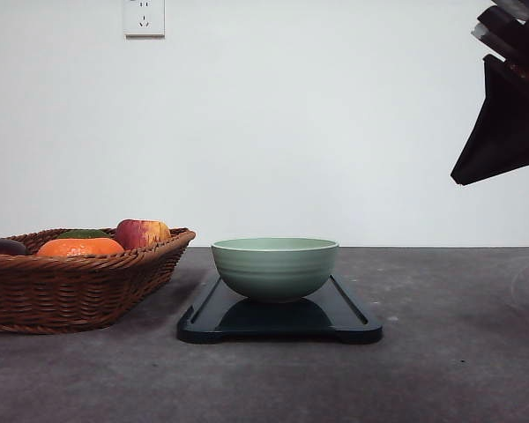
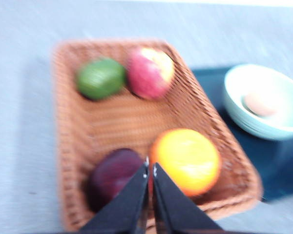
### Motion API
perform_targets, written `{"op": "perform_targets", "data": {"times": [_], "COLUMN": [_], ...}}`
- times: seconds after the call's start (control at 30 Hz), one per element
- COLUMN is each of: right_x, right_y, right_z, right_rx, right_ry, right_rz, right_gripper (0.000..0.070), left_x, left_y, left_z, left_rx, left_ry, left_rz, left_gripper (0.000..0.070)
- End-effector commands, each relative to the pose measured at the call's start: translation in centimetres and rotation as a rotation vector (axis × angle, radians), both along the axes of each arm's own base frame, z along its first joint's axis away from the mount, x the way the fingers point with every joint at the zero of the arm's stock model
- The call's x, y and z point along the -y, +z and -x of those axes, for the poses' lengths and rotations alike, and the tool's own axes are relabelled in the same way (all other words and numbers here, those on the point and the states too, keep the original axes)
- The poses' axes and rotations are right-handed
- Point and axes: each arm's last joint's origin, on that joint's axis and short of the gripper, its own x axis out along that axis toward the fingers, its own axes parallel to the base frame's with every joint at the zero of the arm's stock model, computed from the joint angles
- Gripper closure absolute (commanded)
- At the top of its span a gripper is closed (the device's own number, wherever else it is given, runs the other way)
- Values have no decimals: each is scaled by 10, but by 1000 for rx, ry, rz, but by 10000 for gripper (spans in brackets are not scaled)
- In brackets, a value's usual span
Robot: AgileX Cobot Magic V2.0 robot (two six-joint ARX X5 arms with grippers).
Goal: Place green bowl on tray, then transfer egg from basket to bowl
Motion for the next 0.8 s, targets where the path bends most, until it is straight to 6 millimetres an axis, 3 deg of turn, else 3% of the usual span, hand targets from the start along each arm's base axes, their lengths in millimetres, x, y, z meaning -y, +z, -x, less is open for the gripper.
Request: {"op": "perform_targets", "data": {"times": [0.0,0.3,0.53,0.77], "right_x": [-2,-2,-2,-2], "right_y": [1,1,1,1], "right_z": [-1,-1,-1,-1], "right_rx": [3,3,3,4], "right_ry": [2,2,2,3], "right_rz": [-7,-6,-6,-7], "right_gripper": [687,687,687,687], "left_x": [-3,-16,-20,-21], "left_y": [-8,-55,-73,-72], "left_z": [5,22,22,21], "left_rx": [40,126,182,186], "left_ry": [14,151,209,219], "left_rz": [-13,-18,-20,-26], "left_gripper": [700,700,700,700]}}
